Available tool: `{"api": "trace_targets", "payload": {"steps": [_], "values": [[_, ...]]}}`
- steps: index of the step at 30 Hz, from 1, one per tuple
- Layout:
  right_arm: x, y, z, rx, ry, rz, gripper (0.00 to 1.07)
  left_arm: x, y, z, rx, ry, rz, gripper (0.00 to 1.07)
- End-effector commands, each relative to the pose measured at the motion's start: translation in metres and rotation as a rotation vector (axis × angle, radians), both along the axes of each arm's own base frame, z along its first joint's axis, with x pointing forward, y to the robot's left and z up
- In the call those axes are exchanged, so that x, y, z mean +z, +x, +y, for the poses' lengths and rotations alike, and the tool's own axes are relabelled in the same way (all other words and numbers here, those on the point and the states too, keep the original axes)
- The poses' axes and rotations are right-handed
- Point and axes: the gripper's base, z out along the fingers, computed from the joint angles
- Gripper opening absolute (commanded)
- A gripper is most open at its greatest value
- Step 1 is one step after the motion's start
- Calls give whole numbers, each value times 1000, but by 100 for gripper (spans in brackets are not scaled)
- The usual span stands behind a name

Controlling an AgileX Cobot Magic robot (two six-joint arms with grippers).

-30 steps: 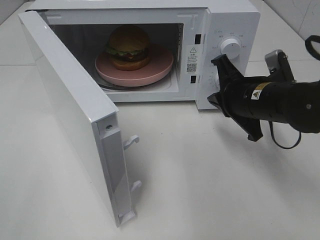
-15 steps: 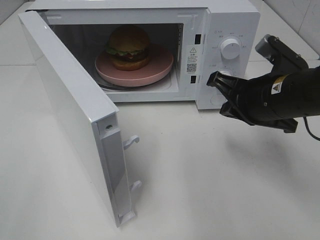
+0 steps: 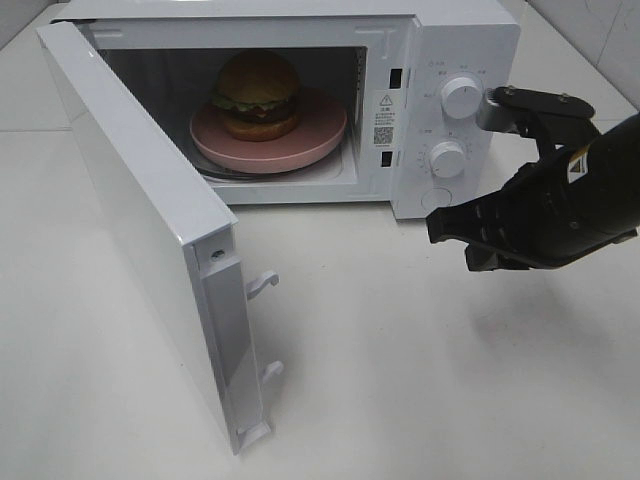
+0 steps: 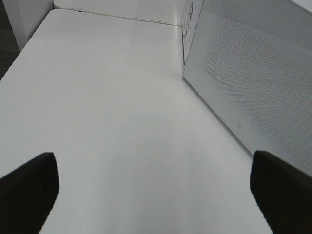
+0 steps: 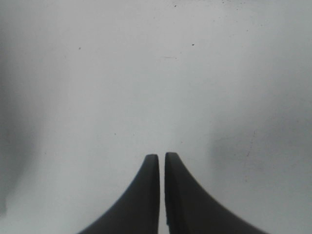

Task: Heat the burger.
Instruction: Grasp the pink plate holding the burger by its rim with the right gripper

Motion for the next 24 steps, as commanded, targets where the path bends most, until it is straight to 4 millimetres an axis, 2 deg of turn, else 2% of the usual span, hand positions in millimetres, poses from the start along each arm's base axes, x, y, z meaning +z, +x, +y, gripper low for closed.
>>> {"api": "trace_targets", "payload": {"steps": [1,5,7,8,9,10,12,13,15,18,20,24], "values": [[12,3,1,159,-95,-20,6,0,0,0,6,0,-15,100],[19,6,3,288,-166,-57,7,0,0,0,6,0,-15,100],[22,9,3,455,-274,-121,7,0,0,0,6,0,-15,100],[22,9,3,455,-274,-121,7,0,0,0,6,0,-15,100],[23,10,2,564,-350,-160,8,0,0,0,6,0,-15,100],[23,10,2,564,-350,-160,8,0,0,0,6,0,-15,100],[23,11,0,786,-502,-224,8,0,0,0,6,0,-15,100],[23,11,0,786,-502,-224,8,0,0,0,6,0,-15,100],[24,12,-2,946,-622,-267,9,0,0,0,6,0,-15,100],[24,13,-2,992,-658,-278,9,0,0,0,6,0,-15,100],[24,14,-4,1111,-754,-312,10,0,0,0,6,0,-15,100],[26,16,-4,1228,-849,-357,10,0,0,0,6,0,-15,100]]}}
